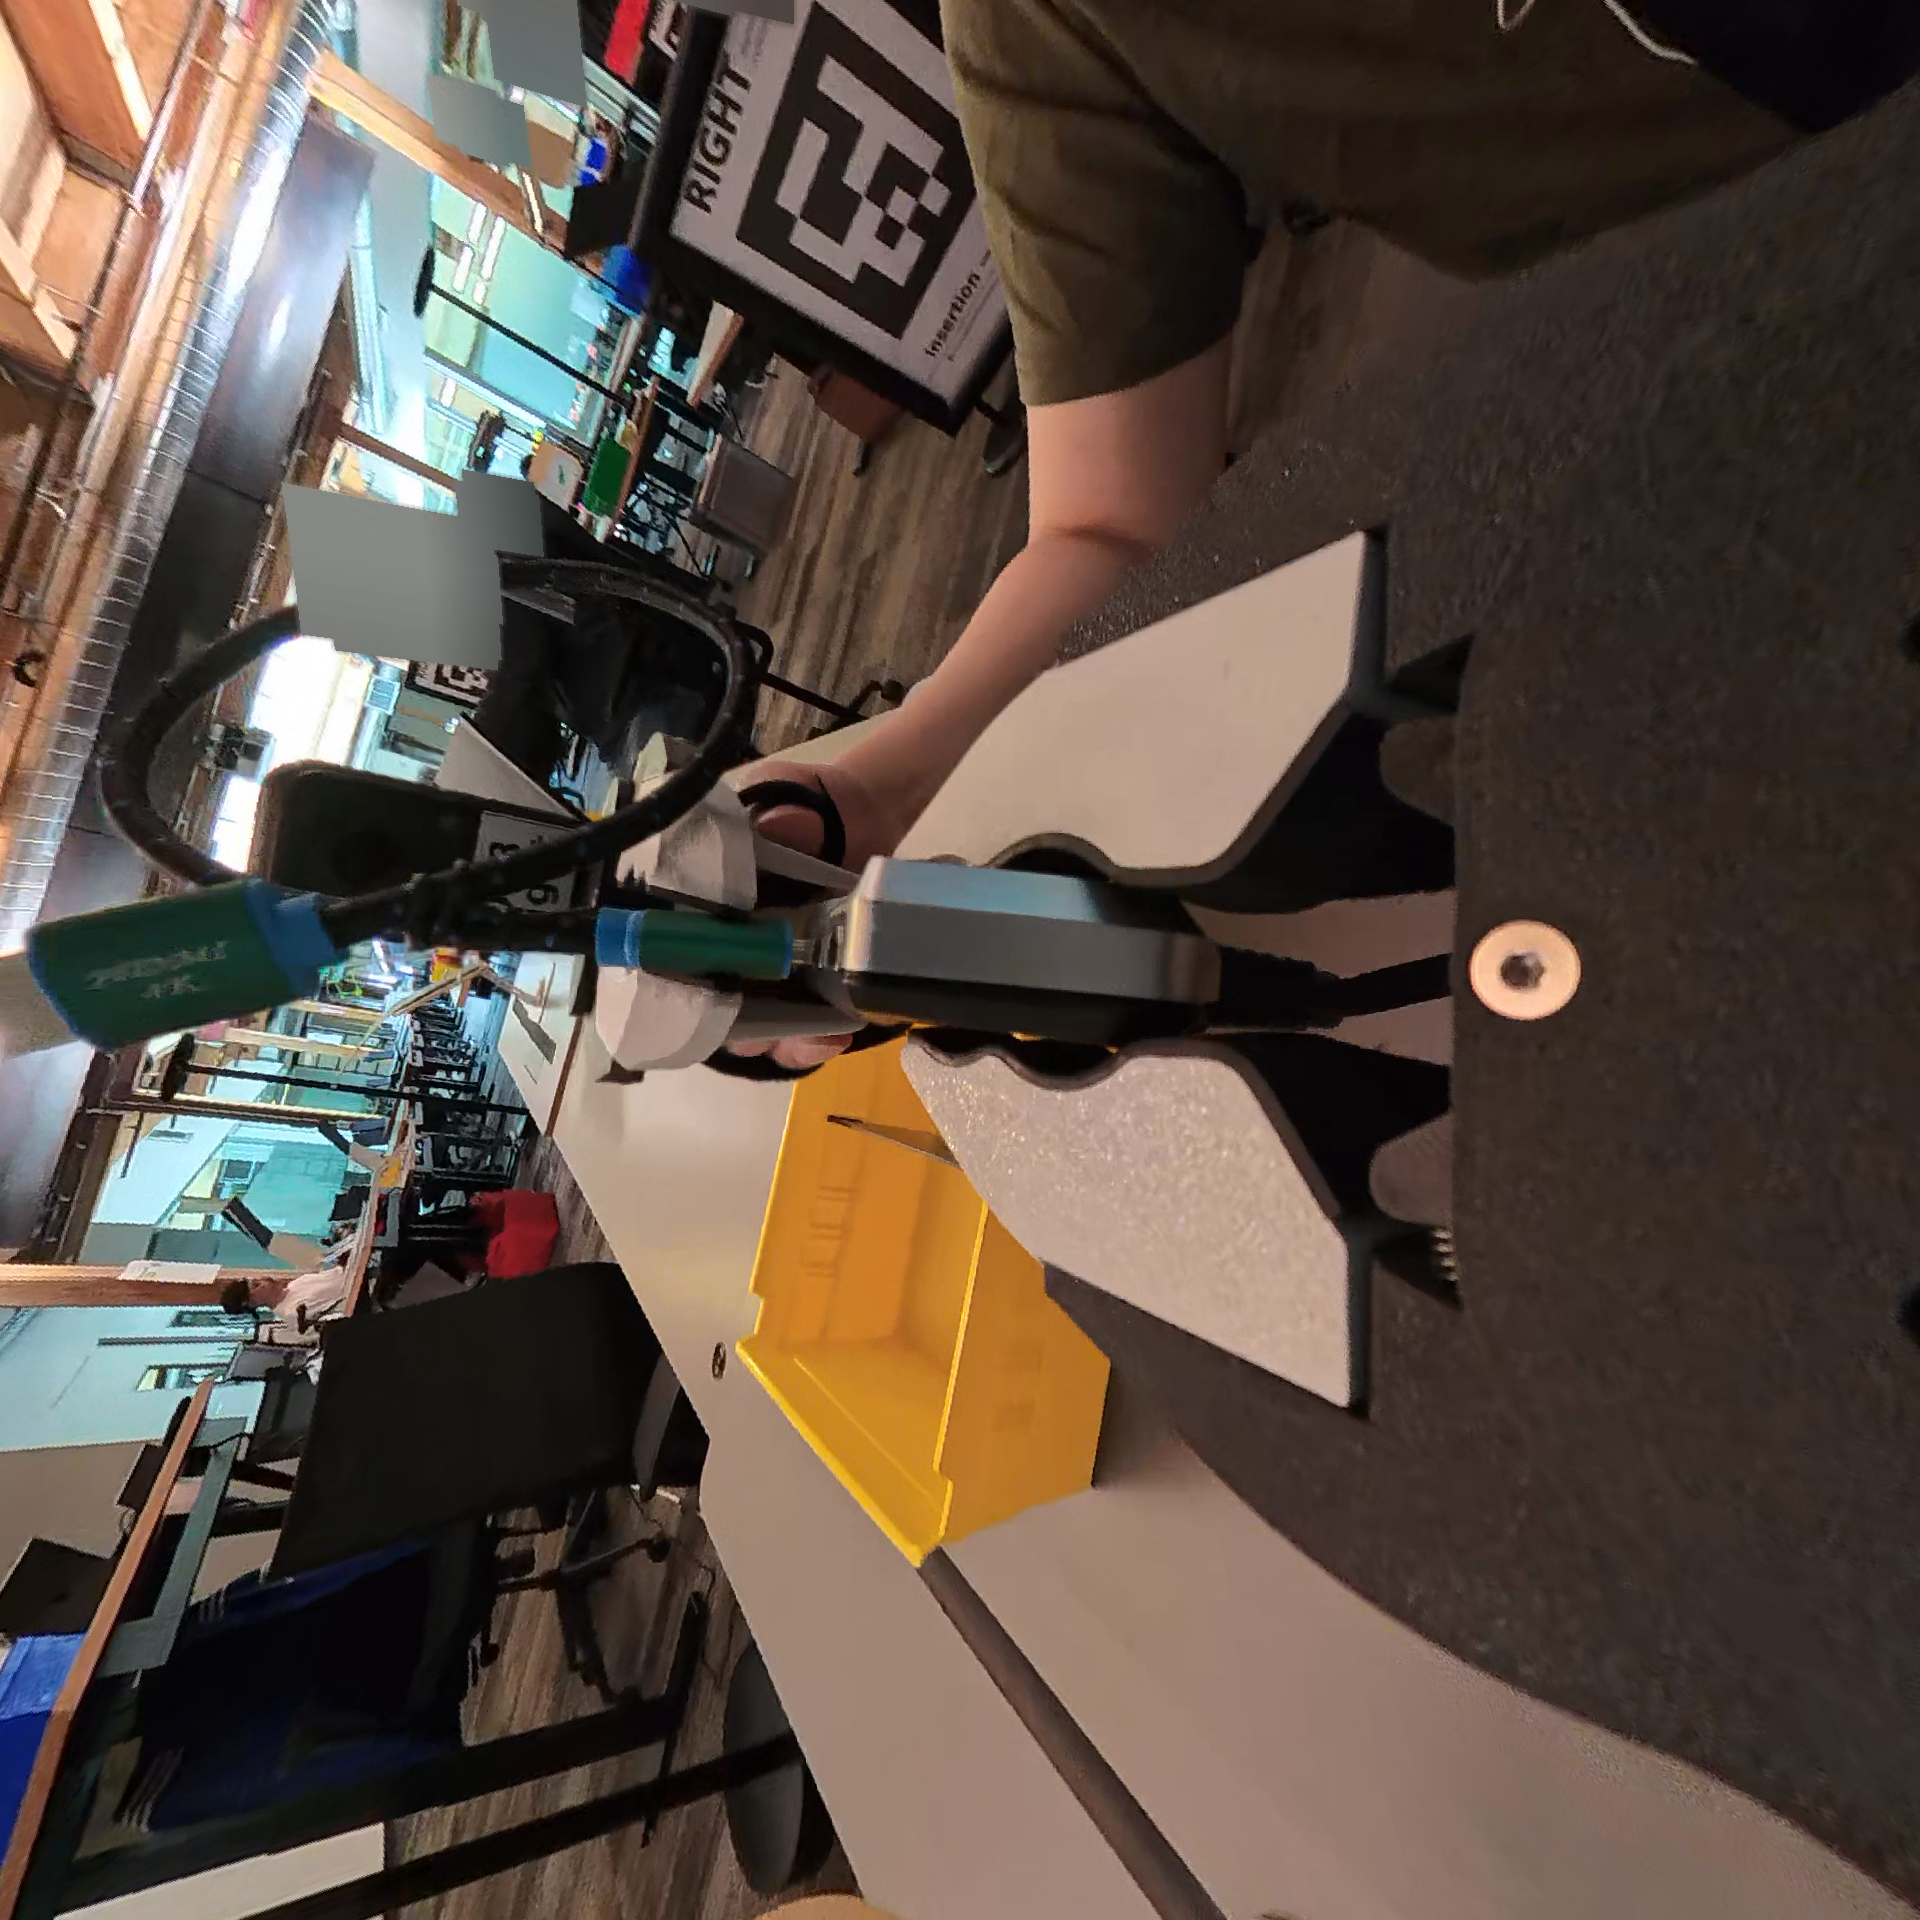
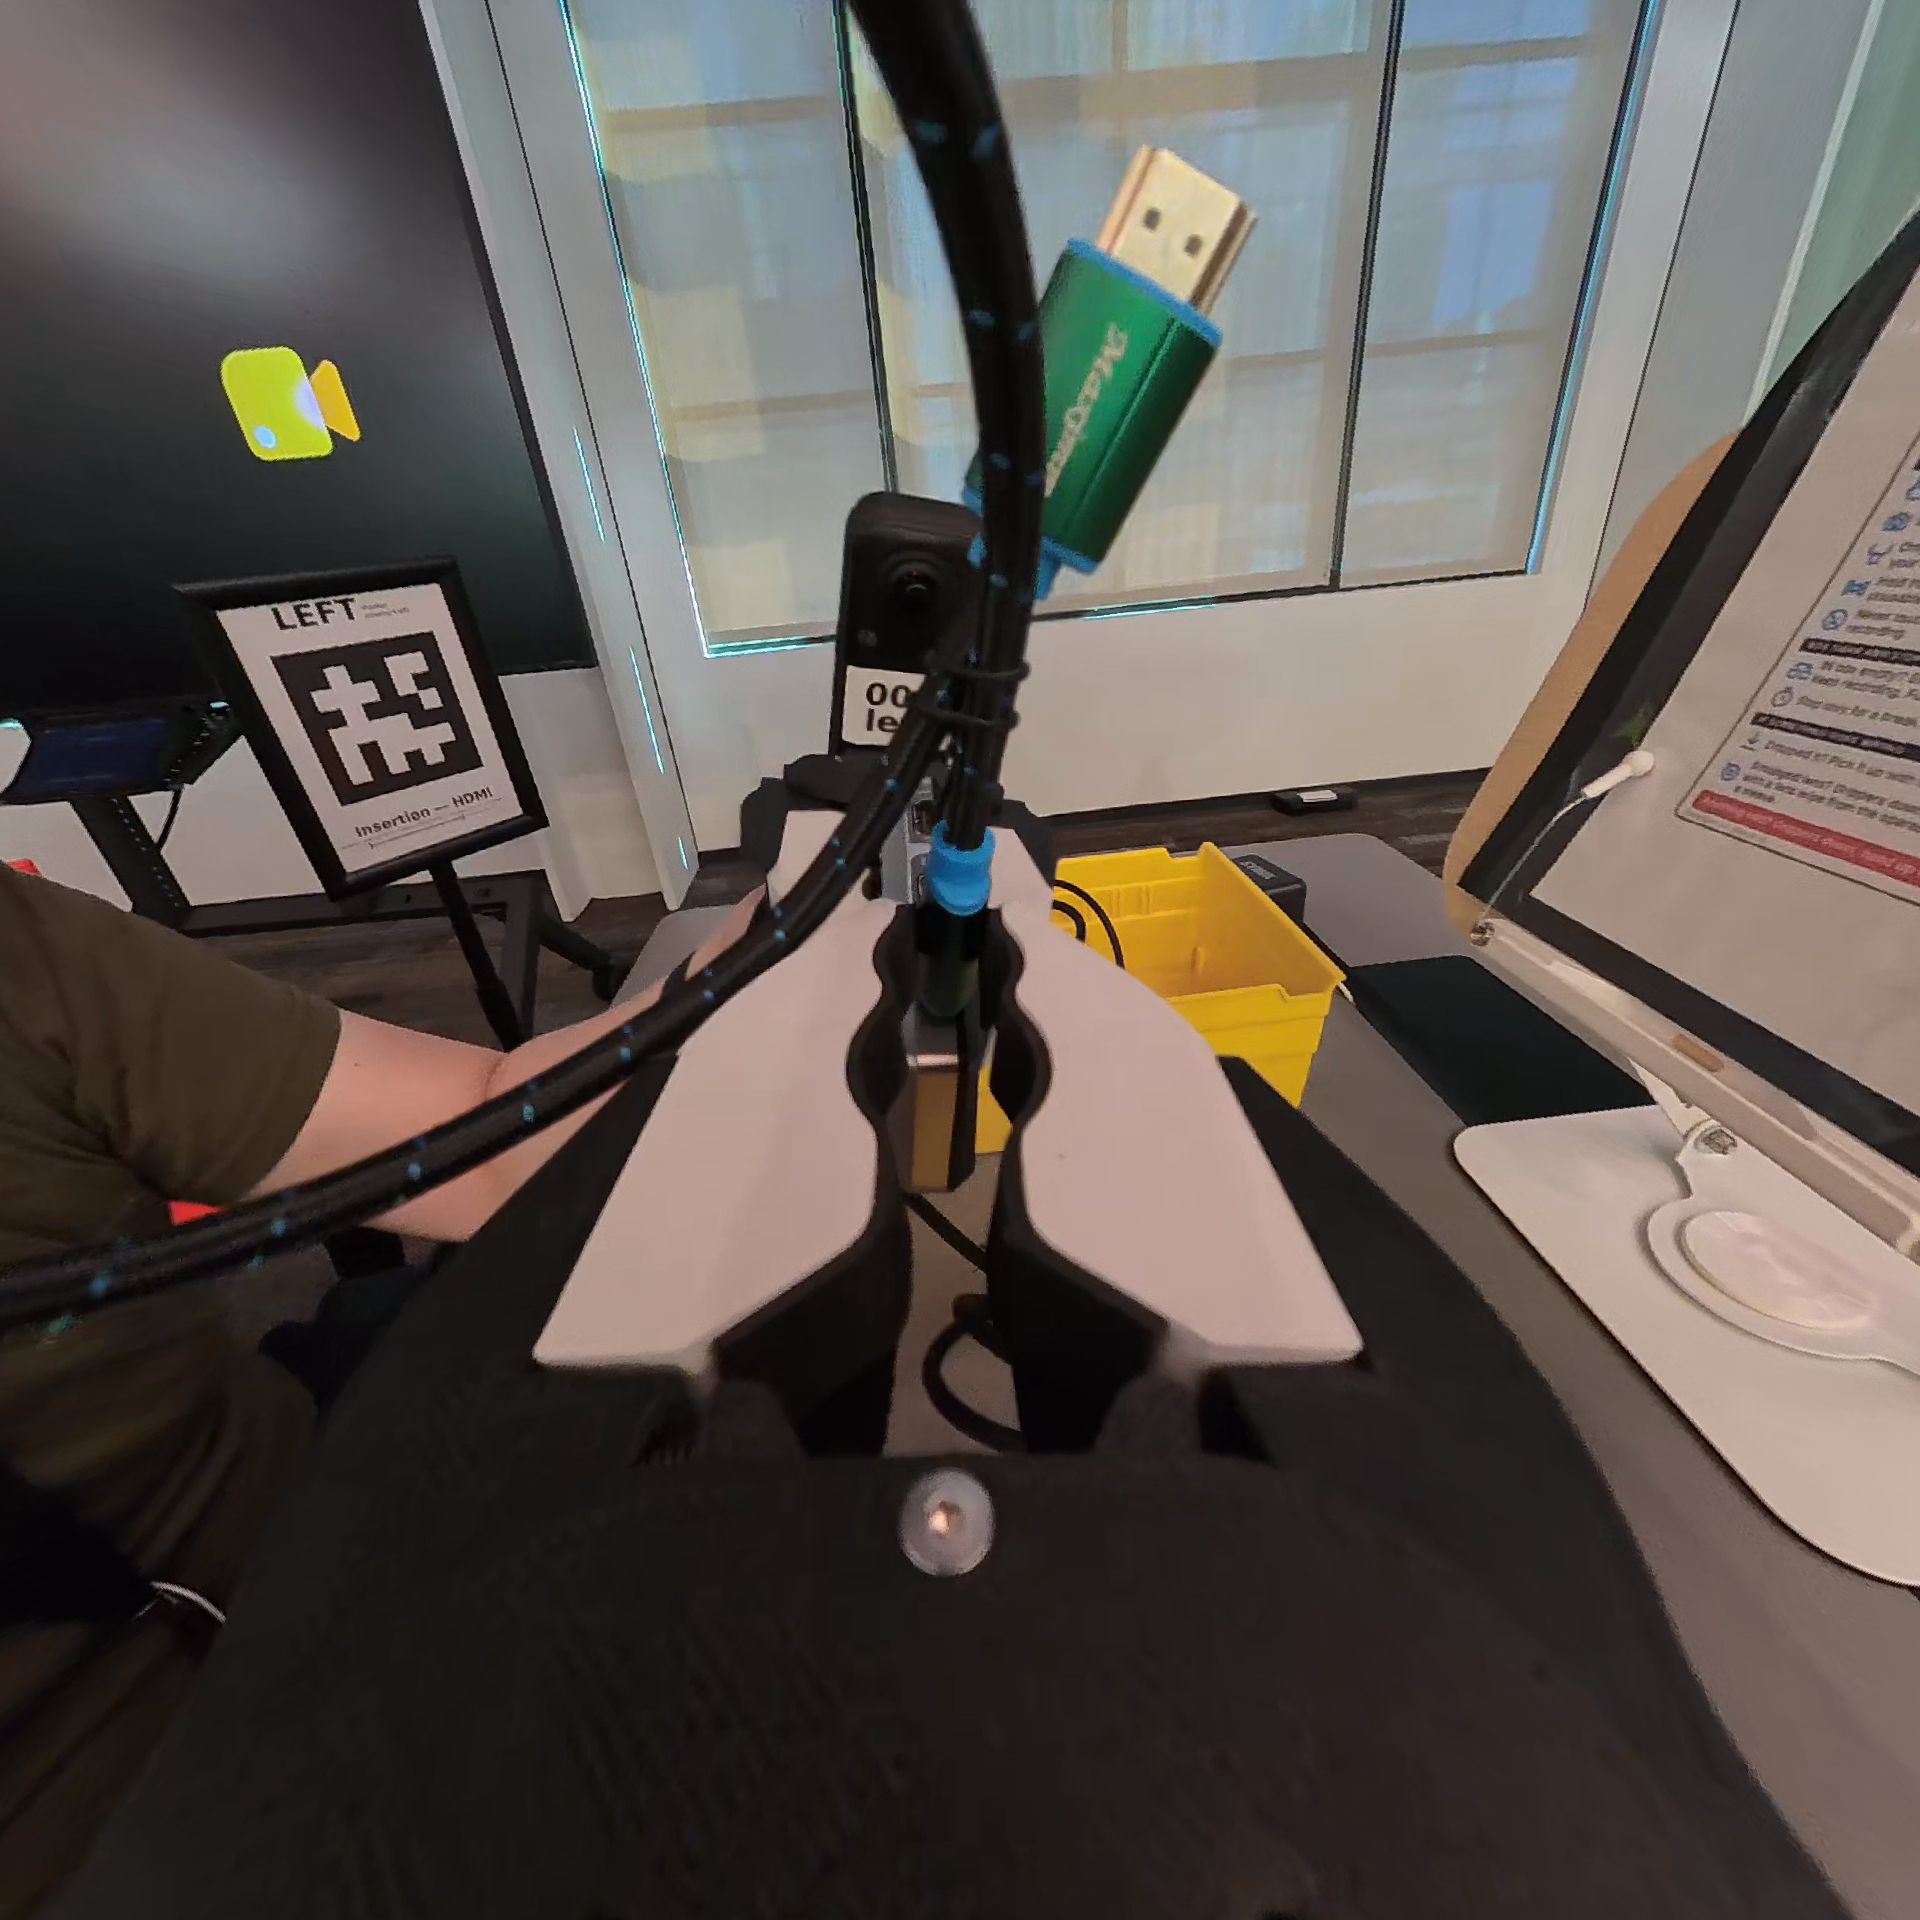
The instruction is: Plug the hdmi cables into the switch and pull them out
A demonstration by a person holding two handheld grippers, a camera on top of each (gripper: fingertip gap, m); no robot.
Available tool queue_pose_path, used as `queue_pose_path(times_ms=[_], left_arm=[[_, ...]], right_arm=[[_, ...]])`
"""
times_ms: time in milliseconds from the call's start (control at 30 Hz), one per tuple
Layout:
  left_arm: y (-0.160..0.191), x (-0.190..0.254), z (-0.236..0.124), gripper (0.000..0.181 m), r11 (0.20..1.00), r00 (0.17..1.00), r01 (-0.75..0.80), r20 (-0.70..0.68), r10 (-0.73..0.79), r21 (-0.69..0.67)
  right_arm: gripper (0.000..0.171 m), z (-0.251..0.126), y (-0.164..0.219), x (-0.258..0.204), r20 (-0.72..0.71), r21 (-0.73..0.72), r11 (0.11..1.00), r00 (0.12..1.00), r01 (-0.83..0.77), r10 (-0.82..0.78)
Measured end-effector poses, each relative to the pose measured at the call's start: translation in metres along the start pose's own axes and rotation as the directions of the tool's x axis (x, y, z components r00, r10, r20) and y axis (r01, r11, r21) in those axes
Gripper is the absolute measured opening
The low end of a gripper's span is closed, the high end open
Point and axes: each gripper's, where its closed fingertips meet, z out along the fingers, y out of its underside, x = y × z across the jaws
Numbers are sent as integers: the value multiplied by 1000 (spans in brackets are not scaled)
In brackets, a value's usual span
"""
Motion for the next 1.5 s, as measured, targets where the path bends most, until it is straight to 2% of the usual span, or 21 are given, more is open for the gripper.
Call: queue_pose_path(times_ms=[500,533,567,600,667,767,833,900,933,967,1133,1333,1500], left_arm=[[-8,-1,-7,23,999,1000,-26,4,25,29],[-9,-2,-7,23,999,1000,-28,13,28,38],[-11,-2,-8,23,998,999,-30,21,29,49],[-13,-2,-9,23,998,999,-27,23,25,59],[-15,-3,-12,23,997,1000,-14,26,12,73],[-17,-3,-12,23,996,1000,18,9,-19,87],[-18,-1,-12,23,994,999,43,-17,-41,105],[-22,-2,-14,23,989,998,68,-28,-65,128],[-24,-3,-16,27,988,997,79,-31,-75,136],[-28,-4,-20,39,986,996,90,-22,-88,144],[-44,-16,-51,63,988,987,-11,160,-13,153],[-67,-1,-75,59,971,974,-106,220,57,216],[-59,2,-64,58,982,974,-111,212,78,151]], right_arm=[[12,7,-4,0,40,81,995,997,-62,59],[18,7,-2,2,33,73,995,997,-73,71],[33,7,1,7,10,61,994,996,-90,90],[38,6,3,10,3,50,994,995,-101,101],[38,8,7,7,38,41,992,992,-123,121],[38,19,22,0,70,-46,990,989,-130,133],[21,25,32,-3,76,-99,991,992,-93,100],[20,27,39,-4,70,-153,985,993,-79,91],[20,27,40,-2,58,-167,982,993,-88,99],[19,27,39,1,37,-160,983,994,-95,102],[20,10,17,26,-71,-9,985,983,-171,170],[20,-47,-34,51,-176,287,941,956,-180,236],[20,-127,-97,37,-276,515,857,948,4,161]])
